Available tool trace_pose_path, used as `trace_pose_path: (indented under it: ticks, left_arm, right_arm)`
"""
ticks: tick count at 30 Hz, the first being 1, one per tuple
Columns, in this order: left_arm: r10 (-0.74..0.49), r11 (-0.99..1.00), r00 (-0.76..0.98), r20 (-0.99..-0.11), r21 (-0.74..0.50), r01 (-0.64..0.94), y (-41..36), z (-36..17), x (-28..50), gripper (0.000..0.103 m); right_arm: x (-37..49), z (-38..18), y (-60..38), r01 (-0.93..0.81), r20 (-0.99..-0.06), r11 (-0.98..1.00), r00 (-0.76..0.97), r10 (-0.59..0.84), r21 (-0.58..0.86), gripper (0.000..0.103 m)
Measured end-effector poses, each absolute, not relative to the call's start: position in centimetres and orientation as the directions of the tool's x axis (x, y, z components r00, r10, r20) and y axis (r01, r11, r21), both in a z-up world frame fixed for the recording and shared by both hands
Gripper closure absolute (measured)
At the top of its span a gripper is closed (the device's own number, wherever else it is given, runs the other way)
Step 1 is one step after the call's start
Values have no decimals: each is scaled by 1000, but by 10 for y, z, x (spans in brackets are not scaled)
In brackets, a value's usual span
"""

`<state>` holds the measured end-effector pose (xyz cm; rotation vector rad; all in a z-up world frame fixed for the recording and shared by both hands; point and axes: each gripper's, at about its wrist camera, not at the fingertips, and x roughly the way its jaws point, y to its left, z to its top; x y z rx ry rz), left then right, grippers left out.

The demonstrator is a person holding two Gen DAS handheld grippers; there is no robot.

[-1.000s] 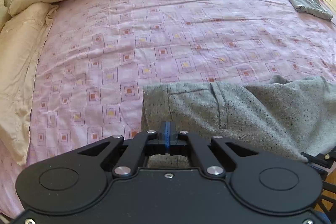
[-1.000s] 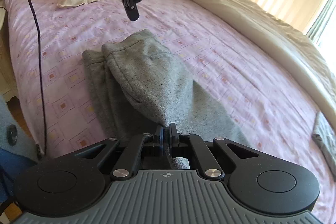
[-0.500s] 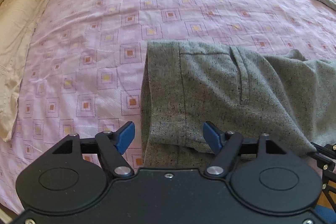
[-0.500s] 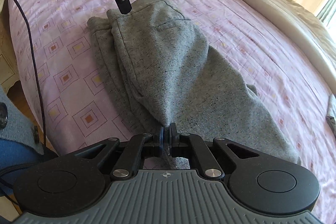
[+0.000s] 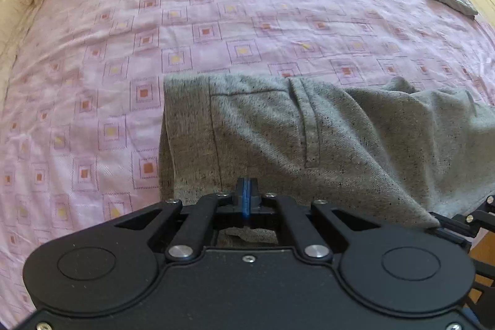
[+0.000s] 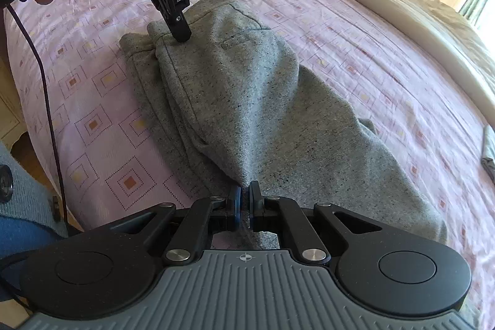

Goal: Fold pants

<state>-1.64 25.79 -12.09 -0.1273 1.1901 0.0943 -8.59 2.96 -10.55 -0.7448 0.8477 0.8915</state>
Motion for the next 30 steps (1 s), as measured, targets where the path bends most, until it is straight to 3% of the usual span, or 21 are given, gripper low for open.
trace_pose_path:
  ticks: [2,4,5,6,9,13,15,21,25,30]
  left_arm:
    - [1,989,385,-923,-58,-140,259,-110,-14,103]
    - [-19,980,381,-925,-93,-177,268,-104,-12,94]
    - [-29,974,383,-923,-113,-198,274,-103,-12,84]
    - [-33,968,384,-923,-125,-217,280,-103,-14,66]
    - [1,965,374,-927,-97,-244,288,-104,-21,36]
    - [20,980,365,-931,-55,-193,281,-103,-40,34]
    - [47,990,383,-922,-9,-143,270,-102,-52,28]
    - [331,909,478,-814,411,71,218,-123,-74,28]
    - [328,840,480,-814,483,246,203,-144,-73,28]
    - [318,799,475,-820,502,330,203,-161,-64,45]
  right_arm:
    - [-84,-100,28,-872,-852,445,382,359,-204,98]
    - [-81,-94,26,-864,-845,465,386,369,-192,98]
    - [-80,-92,26,-861,-842,474,389,374,-187,98]
    - [-78,-90,25,-857,-839,482,391,378,-183,98]
    - [-73,-84,24,-842,-829,512,403,388,-170,98]
    - [-65,-81,23,-821,-823,548,416,386,-158,98]
    - [-62,-81,24,-815,-822,559,419,386,-153,98]
    - [-58,-80,25,-809,-822,572,414,391,-136,98]
    - [-58,-80,24,-814,-827,566,404,389,-132,98]
    - [-57,-78,24,-812,-828,570,403,389,-128,98]
